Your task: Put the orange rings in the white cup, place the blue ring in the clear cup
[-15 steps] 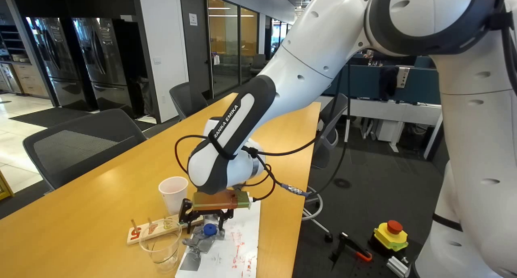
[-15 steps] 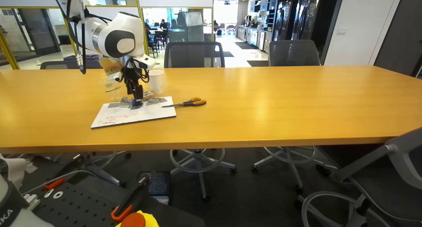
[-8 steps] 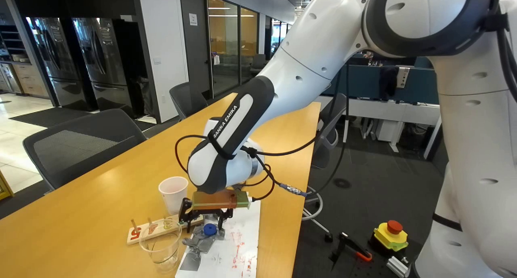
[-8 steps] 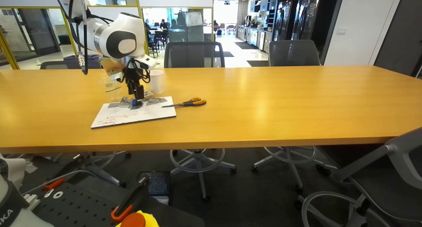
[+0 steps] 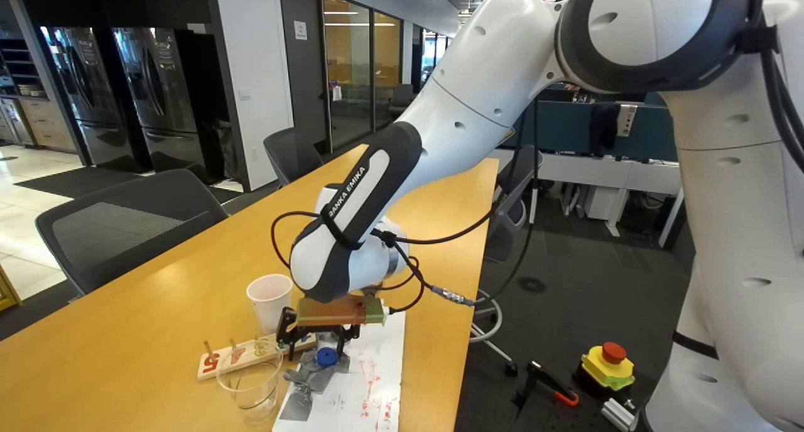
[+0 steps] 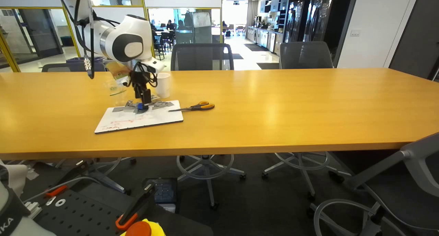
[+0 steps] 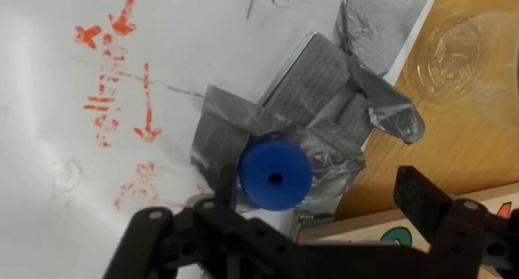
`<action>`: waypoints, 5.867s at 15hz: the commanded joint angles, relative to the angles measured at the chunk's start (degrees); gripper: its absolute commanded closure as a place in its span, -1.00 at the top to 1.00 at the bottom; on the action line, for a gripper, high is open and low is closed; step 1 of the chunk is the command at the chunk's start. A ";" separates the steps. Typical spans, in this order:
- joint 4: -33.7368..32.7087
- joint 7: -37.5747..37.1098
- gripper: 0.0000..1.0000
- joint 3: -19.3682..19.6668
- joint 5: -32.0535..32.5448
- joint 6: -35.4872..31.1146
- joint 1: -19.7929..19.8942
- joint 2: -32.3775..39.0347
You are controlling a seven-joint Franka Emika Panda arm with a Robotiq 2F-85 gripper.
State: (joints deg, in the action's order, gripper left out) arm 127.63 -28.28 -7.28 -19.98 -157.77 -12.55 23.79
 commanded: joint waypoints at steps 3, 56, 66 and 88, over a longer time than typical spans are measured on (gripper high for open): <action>-0.97 1.16 1.00 -0.73 -1.21 -1.04 0.72 0.65; -1.29 -17.32 -0.61 0.48 22.67 -0.83 -11.64 -10.24; -0.55 -4.47 1.00 -2.93 20.30 16.51 -8.08 -16.05; 24.23 26.65 1.00 6.96 20.78 56.82 9.93 -77.18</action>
State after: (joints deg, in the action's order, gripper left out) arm 148.14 -5.88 -1.15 -0.20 -100.49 -3.18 -47.45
